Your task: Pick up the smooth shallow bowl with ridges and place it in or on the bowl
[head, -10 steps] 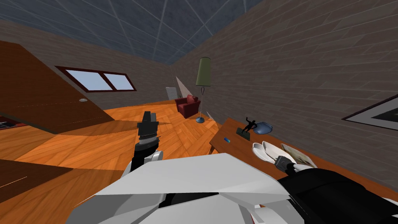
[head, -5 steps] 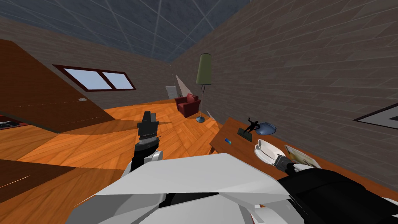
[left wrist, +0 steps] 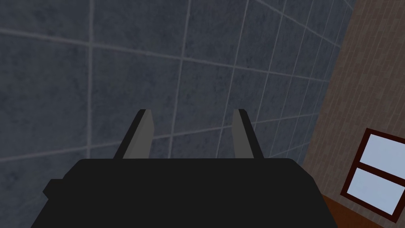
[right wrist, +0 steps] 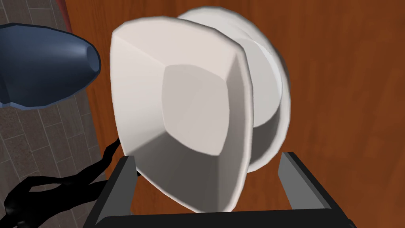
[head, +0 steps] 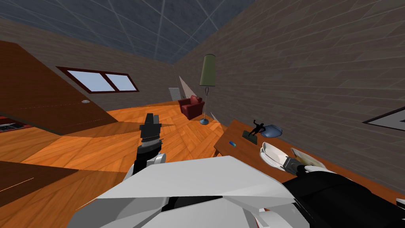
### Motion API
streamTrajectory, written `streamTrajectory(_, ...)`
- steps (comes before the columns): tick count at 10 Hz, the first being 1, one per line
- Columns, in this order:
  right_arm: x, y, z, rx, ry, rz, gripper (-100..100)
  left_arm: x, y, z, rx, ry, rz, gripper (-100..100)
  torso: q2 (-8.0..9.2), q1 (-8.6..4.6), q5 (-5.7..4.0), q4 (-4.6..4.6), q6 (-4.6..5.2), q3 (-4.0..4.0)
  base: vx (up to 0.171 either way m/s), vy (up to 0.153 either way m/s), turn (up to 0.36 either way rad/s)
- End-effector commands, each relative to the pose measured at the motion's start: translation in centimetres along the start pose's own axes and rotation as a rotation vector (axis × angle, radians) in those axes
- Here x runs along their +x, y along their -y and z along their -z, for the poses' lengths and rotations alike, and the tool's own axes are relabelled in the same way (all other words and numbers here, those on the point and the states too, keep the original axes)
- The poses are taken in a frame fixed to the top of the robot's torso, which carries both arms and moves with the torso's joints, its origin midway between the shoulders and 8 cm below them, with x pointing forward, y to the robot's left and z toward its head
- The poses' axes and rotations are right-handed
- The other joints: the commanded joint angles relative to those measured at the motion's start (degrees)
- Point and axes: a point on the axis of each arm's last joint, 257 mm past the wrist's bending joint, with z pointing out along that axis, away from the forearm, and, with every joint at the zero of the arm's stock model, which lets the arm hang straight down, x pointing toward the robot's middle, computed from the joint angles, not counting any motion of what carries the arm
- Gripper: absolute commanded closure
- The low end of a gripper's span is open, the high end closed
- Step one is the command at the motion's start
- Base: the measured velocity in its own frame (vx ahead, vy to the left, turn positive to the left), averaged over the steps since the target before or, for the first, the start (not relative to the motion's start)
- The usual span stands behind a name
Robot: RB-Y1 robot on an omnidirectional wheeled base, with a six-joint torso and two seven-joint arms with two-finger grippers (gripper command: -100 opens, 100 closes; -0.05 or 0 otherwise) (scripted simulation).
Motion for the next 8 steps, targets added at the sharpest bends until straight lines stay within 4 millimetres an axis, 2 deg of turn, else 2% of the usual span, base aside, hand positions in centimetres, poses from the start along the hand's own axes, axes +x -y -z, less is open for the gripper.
streamTrajectory(1,0.59,0.98,0.57,-0.01,0.001,-0.003,-100,0.0,0.0,0.0,0.0,0.0,0.0,0,0.0,0.0,0.0,0.0,0.0,0.0,0.0,0.028,0.015)
streamTrajectory(2,0.44,0.63,0.35,-0.004,0.0,-0.003,-100,0.0,0.0,0.0,0.0,0.0,0.0,0,0.02,0.01,0.0,0.0,0.0,0.01,0.0,0.012,0.001)
streamTrajectory(3,0.45,0.65,0.4,-0.007,0.001,-0.003,0,0.0,0.0,0.0,0.0,0.0,0.0,0,0.02,-0.05,-0.02,0.01,0.01,0.01,0.0,0.0,0.0)
streamTrajectory(8,0.45,0.65,0.39,-0.007,0.001,-0.003,0,0.0,0.0,0.0,0.0,0.0,0.0,0,0.02,-0.11,-0.04,0.01,0.01,0.01,0.0,0.0,0.0)
